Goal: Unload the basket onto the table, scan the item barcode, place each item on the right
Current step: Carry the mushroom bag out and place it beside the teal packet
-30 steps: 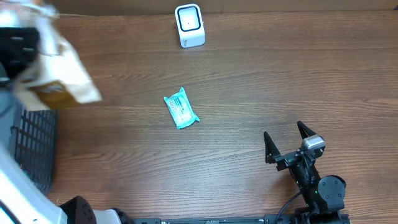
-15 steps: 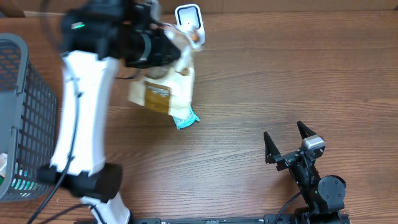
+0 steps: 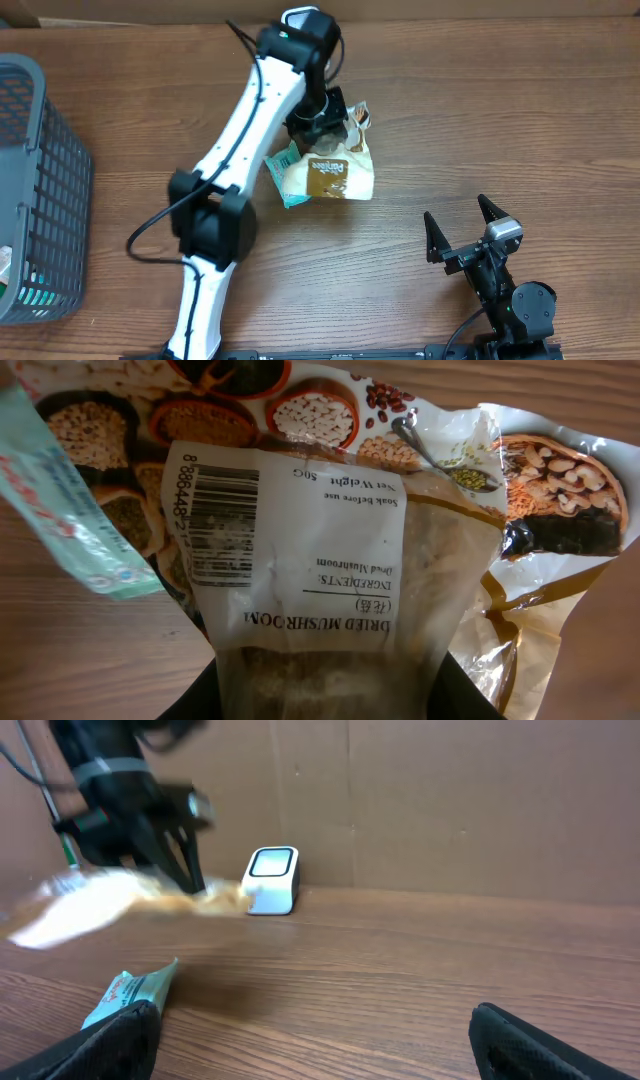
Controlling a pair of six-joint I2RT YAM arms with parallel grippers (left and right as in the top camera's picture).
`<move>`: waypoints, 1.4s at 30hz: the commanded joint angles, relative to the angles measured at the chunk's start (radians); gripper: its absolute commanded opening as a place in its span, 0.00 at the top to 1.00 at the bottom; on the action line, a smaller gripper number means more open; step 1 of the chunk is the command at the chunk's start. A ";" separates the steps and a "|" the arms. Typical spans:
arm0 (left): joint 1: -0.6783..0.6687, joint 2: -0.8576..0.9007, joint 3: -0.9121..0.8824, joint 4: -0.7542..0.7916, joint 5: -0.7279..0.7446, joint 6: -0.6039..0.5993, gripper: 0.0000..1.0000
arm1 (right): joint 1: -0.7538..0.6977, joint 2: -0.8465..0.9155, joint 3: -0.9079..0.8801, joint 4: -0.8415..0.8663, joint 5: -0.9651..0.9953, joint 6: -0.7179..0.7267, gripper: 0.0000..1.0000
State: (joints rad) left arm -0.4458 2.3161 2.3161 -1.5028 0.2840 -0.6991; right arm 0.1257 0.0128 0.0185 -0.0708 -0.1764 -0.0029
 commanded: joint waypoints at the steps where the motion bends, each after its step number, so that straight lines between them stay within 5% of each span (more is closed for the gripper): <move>1: -0.015 0.067 0.009 0.017 0.056 -0.119 0.95 | -0.003 -0.010 -0.010 0.005 0.000 0.003 0.00; 5: -0.020 0.093 0.009 0.036 0.110 -0.080 0.76 | -0.003 -0.010 -0.010 0.005 0.000 0.003 0.00; 9: -0.017 0.086 0.014 0.040 0.135 -0.047 0.40 | -0.003 -0.010 -0.010 0.005 0.000 0.003 0.00; 17: -0.008 0.038 0.145 0.023 0.180 0.078 0.39 | -0.003 -0.010 -0.010 0.005 0.000 0.003 0.00; 28: 0.042 -0.217 0.426 -0.101 -0.121 0.228 0.35 | -0.003 -0.010 -0.010 0.005 0.000 0.003 0.00; 29: 0.070 -0.286 0.430 -0.121 -0.167 0.274 0.27 | -0.003 -0.010 -0.010 0.005 0.000 0.003 0.00; 34: 0.192 -0.451 0.430 -0.175 -0.317 0.304 0.27 | -0.003 -0.010 -0.010 0.005 0.000 0.003 0.00; 36: 0.256 -0.500 0.430 -0.187 -0.356 0.307 0.19 | -0.003 -0.010 -0.010 0.005 0.000 0.003 0.00; 42: 0.526 -0.614 0.430 -0.187 -0.334 0.317 0.07 | -0.003 -0.010 -0.010 0.005 0.000 0.003 0.00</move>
State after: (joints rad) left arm -0.0463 1.7481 2.7384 -1.6844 -0.0170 -0.4088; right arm 0.1257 0.0128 0.0185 -0.0708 -0.1768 -0.0025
